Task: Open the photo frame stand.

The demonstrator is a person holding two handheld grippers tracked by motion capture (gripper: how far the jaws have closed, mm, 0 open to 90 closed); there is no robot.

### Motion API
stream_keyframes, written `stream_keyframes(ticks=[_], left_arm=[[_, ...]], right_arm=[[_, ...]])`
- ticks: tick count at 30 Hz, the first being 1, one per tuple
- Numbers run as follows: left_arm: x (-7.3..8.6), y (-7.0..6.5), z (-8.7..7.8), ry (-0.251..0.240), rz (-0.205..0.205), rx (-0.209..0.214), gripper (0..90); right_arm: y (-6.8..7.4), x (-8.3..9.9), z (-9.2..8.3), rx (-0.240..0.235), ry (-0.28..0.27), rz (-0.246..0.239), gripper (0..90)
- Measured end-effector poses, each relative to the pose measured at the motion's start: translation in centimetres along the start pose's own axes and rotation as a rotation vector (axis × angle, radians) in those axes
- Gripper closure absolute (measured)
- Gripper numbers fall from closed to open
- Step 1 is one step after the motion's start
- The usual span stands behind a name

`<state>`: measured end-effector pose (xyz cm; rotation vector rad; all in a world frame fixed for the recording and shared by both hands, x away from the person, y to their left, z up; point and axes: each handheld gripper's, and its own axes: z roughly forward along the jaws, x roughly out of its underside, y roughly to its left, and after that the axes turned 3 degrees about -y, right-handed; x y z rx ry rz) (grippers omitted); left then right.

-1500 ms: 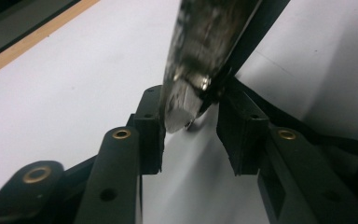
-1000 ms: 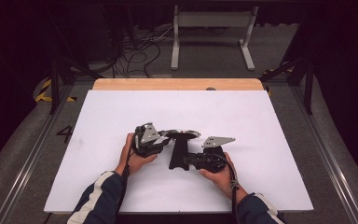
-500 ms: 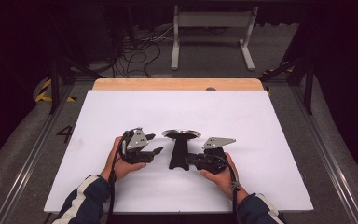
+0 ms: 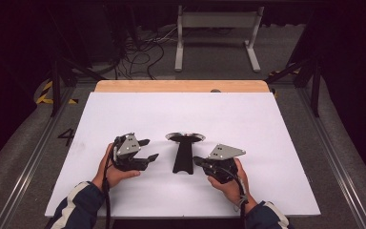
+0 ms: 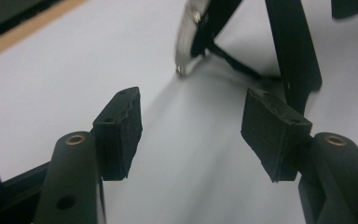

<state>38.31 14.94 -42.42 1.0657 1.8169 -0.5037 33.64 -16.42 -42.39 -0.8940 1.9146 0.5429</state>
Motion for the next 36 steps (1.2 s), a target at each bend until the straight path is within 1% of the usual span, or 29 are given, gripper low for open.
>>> stream_keyframes(ticks=[1,2,4,5,6,7,9,10,11,13,15,16,18,19,20,21,22,23,24,25,26,27,29,32,33,35,36], left_arm=[[-0.9,0.1,0.4,-0.031,-0.021,0.004,38.9],[-0.9,0.1,0.4,-0.031,-0.021,0.004,38.5],[-1.9,0.1,1.1,-0.049,-0.027,0.009,38.3],[-2.3,0.1,1.4,-0.06,-0.026,0.01,36.8],[-2.9,-0.1,2.1,-0.07,-0.027,0.015,35.8],[-3.2,-0.1,2.6,-0.073,-0.021,0.022,34.6],[-3.4,-0.3,3.5,-0.061,-0.014,0.022,32.1],[-3.4,-0.3,3.5,-0.061,-0.014,0.022,31.0],[-3.4,-0.3,3.9,-0.052,-0.009,0.021,31.0],[-3.2,-0.1,4.5,-0.036,-0.026,0.016,29.8],[-3.2,0.1,5.1,-0.025,-0.03,-0.022,28.1],[-3.2,0.3,5.2,-0.029,-0.03,-0.028,27.6],[-3.1,0.4,5.5,-0.032,-0.026,-0.007,31.3],[-3.1,0.3,5.7,-0.026,-0.015,-0.009,33.4],[-3.2,0.2,5.8,-0.015,0.005,-0.008,34.6],[-3.2,0.2,5.8,-0.015,0.005,-0.008,39.8],[-3.3,-0.1,6.2,-0.009,0.04,0.012,45.9],[-3.4,-0.2,6.3,-0.004,0.054,0.007,46.5],[-3.4,-0.2,6.3,-0.004,0.054,0.007,50.5],[-3.4,-0.3,6.5,0.004,0.07,0.029,50.5],[-3.5,-0.4,6.6,0.013,0.085,0.024,56.1],[-3.5,-0.5,6.7,0.023,0.092,0.029,58.3],[-3.5,-0.5,6.7,0.025,0.095,0.027,60.2],[-3.4,-0.5,6.6,0.034,0.084,0.024,60.6],[-3.4,-0.4,6.6,0.034,0.084,0.028,61.0],[-3.4,-0.4,6.6,0.036,0.069,0.034,61.4],[-3.4,-0.4,6.6,0.037,0.066,0.031,61.4]], right_arm=[[0.2,0.1,0.0,0.006,-0.003,0.004,90.0],[0.2,0.1,0.0,0.006,-0.003,0.004,90.0],[0.4,0.0,0.0,0.012,-0.008,0.006,90.0],[0.6,0.0,0.1,0.015,-0.012,0.007,90.0],[1.1,-0.1,0.2,0.016,-0.019,0.006,90.0],[1.3,-0.2,0.4,0.017,-0.021,0.003,90.0],[2.1,-0.3,0.9,0.008,-0.016,-0.009,90.0],[2.1,-0.3,0.9,0.008,-0.016,-0.009,90.0],[2.5,-0.3,1.3,0.003,-0.014,-0.02,90.0],[3.5,-0.3,2.3,-0.013,-0.002,-0.036,90.0],[4.2,-0.3,3.1,-0.024,0.011,-0.045,90.0],[4.5,-0.3,3.6,-0.022,0.016,-0.052,90.0],[5.1,-0.2,4.4,-0.012,0.026,-0.06,90.0],[5.3,-0.2,4.8,-0.006,0.025,-0.063,90.0],[5.5,-0.2,5.2,0.0,0.03,-0.07,90.0],[5.5,-0.2,5.2,0.0,0.03,-0.07,90.0],[6.1,-0.2,6.0,0.018,0.035,-0.089,90.0],[6.3,-0.2,6.3,0.029,0.042,-0.1,90.0],[6.3,-0.2,6.3,0.029,0.042,-0.1,90.0],[6.5,-0.2,6.5,0.051,0.046,-0.117,90.0],[6.8,-0.2,6.9,0.072,0.052,-0.133,90.0],[7.0,-0.3,7.2,0.073,0.061,-0.137,90.0],[7.5,-0.3,7.6,0.098,0.071,-0.169,90.0],[8.0,-0.3,8.0,0.123,0.081,-0.207,90.0],[7.9,-0.3,8.1,0.127,0.082,-0.202,90.0],[7.6,-0.2,8.4,0.144,0.094,-0.189,90.0],[7.4,-0.1,8.4,0.143,0.1,-0.182,90.0]])
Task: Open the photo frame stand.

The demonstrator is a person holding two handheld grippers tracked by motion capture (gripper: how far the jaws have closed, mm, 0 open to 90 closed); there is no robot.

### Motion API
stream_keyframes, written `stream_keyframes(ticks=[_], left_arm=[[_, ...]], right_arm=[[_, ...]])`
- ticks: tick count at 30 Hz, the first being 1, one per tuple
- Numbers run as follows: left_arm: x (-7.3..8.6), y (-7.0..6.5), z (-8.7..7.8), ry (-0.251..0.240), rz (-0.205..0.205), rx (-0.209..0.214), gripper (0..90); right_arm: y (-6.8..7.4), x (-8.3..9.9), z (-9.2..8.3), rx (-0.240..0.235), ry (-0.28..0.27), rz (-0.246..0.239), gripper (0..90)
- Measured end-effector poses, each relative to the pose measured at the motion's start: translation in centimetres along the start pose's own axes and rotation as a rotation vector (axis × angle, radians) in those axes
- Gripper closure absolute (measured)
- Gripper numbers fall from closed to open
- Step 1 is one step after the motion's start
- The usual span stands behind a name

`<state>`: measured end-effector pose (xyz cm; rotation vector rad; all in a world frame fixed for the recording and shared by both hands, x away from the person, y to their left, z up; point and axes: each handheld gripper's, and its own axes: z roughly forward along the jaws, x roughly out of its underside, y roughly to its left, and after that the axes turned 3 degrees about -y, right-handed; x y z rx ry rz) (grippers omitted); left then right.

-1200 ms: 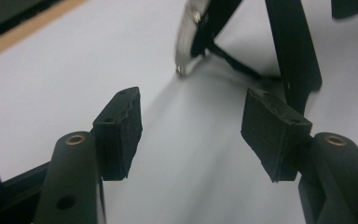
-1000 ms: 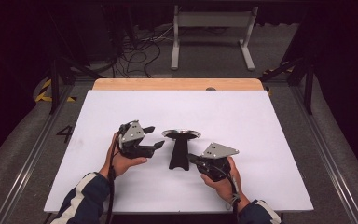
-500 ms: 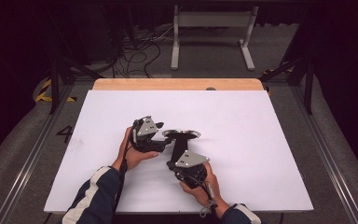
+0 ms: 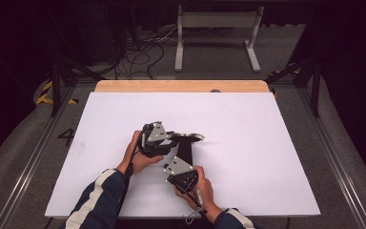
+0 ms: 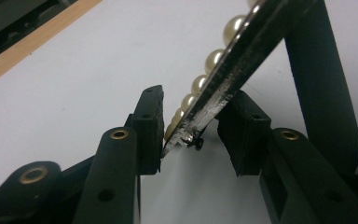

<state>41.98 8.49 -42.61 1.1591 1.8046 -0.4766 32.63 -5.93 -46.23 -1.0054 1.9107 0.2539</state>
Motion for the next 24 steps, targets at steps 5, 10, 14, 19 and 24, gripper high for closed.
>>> stream_keyframes(ticks=[5,10,14,19,24], left_arm=[[-0.1,-0.5,-0.1,0.012,-0.01,-0.02,66.0],[-0.1,-0.6,0.0,0.011,-0.02,-0.022,66.5],[-0.2,-1.0,0.1,0.024,0.012,-0.045,68.7],[-0.3,-1.2,0.1,0.027,0.014,-0.055,69.6],[-0.3,-1.1,0.1,0.028,0.023,-0.052,69.9]], right_arm=[[-0.8,0.5,-0.1,0.007,0.033,0.055,90.0],[-0.3,0.5,-0.2,0.005,0.043,0.048,90.0],[0.1,0.3,0.0,0.011,0.031,0.035,90.0],[0.2,0.0,0.6,0.041,0.037,0.01,90.0],[0.1,0.1,0.6,0.072,0.047,0.01,90.0]])
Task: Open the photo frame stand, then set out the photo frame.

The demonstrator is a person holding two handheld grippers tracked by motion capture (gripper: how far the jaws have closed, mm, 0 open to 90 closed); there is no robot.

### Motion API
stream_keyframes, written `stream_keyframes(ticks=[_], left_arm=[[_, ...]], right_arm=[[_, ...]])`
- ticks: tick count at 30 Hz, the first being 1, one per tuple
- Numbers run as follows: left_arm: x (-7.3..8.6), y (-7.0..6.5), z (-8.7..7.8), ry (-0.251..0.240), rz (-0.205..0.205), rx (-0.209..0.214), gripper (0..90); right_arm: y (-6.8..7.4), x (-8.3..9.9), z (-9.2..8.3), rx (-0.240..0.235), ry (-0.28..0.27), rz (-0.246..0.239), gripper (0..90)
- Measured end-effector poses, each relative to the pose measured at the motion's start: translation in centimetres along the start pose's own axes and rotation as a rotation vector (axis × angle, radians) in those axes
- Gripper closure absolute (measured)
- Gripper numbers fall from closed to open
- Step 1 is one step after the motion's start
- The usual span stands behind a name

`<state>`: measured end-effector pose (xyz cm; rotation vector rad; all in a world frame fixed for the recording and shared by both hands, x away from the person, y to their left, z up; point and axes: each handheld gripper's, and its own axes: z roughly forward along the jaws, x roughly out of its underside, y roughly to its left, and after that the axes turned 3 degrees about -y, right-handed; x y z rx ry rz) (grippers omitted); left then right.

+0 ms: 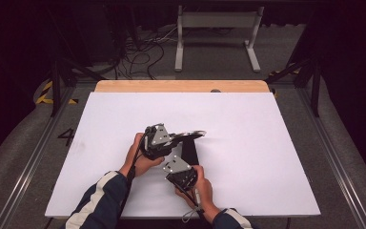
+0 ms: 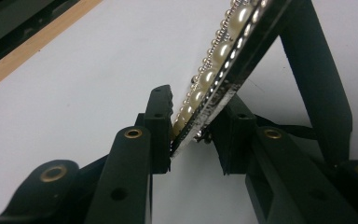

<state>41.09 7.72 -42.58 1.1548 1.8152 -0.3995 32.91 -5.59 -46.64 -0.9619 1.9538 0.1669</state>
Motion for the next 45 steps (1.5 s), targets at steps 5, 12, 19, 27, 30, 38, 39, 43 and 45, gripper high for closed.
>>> stream_keyframes(ticks=[5,12,19,27,30,38,39,43,45], left_arm=[[0.0,-0.1,0.0,0.001,-0.003,-0.007,70.0],[-0.2,-0.4,-0.2,0.013,0.014,-0.008,73.5],[-0.3,-0.8,-0.3,0.019,0.033,-0.019,74.9],[0.8,-0.1,0.9,-0.012,-0.042,0.008,60.3],[0.9,0.0,1.1,0.002,-0.023,0.017,63.8],[1.9,0.4,2.0,0.024,-0.03,0.028,76.4],[2.0,0.3,2.1,0.019,-0.026,0.024,77.7],[1.9,0.1,2.0,0.023,-0.011,0.014,78.3],[1.8,-0.1,2.0,0.034,0.003,0.004,78.5]], right_arm=[[-0.6,0.3,-0.1,0.024,0.026,0.052,90.0],[-1.2,0.8,-0.7,0.036,0.051,0.092,90.0],[-1.6,1.3,-1.2,0.033,0.052,0.104,90.0],[-2.0,1.6,-1.7,-0.004,0.022,0.126,89.4],[-2.0,1.3,-1.7,-0.021,0.004,0.12,88.2],[-2.2,1.0,-1.3,0.021,0.02,0.112,90.0],[-2.4,1.1,-1.3,0.016,0.022,0.121,90.0],[-2.6,1.3,-1.6,0.027,0.031,0.126,90.0],[-2.7,1.4,-1.6,0.03,0.032,0.127,90.0]])
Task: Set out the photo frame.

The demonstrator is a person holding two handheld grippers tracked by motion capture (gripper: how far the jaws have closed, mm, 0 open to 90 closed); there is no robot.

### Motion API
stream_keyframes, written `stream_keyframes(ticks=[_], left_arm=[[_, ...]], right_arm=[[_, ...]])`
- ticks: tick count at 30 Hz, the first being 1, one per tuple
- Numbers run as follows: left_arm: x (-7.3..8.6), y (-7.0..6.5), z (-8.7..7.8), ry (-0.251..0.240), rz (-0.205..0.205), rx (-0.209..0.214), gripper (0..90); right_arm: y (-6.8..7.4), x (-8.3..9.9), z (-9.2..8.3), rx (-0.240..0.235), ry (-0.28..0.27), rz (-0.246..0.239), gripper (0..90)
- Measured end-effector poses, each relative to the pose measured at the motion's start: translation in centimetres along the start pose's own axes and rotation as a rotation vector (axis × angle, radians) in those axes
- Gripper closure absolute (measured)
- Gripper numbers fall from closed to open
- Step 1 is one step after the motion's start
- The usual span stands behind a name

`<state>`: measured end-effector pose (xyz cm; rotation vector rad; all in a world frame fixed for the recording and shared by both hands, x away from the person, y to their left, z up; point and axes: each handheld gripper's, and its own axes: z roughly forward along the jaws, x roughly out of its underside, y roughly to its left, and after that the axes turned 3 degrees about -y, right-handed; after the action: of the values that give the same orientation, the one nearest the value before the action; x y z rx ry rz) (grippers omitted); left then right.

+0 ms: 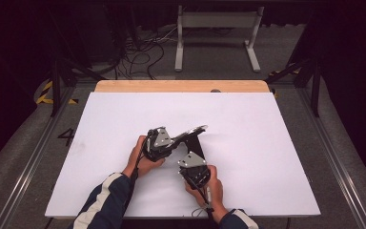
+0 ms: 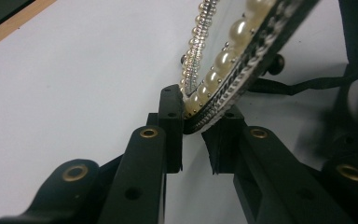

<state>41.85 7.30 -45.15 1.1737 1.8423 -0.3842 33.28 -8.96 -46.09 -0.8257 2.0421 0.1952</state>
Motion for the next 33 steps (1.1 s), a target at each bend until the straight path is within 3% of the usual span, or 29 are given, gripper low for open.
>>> stream_keyframes(ticks=[16,21,24,27,33], left_arm=[[0.1,-1.1,-0.9,0.029,0.036,-0.001,77.2],[0.2,-0.7,-1.2,-0.009,-0.009,0.024,74.8],[0.1,-0.7,-1.5,-0.019,-0.012,0.036,74.3],[0.0,-0.9,-1.7,0.006,0.023,0.03,77.0],[-0.2,-1.2,-1.9,0.017,0.05,0.023,77.7]], right_arm=[[-1.2,0.6,-0.4,-0.019,0.011,0.028,90.0],[-1.5,0.7,-0.4,-0.041,0.0,0.036,90.0],[-1.7,0.8,-0.4,-0.05,-0.003,0.048,90.0],[-1.9,0.8,-0.5,-0.056,-0.001,0.061,90.0],[-2.3,0.9,-0.6,-0.057,0.003,0.076,90.0]])
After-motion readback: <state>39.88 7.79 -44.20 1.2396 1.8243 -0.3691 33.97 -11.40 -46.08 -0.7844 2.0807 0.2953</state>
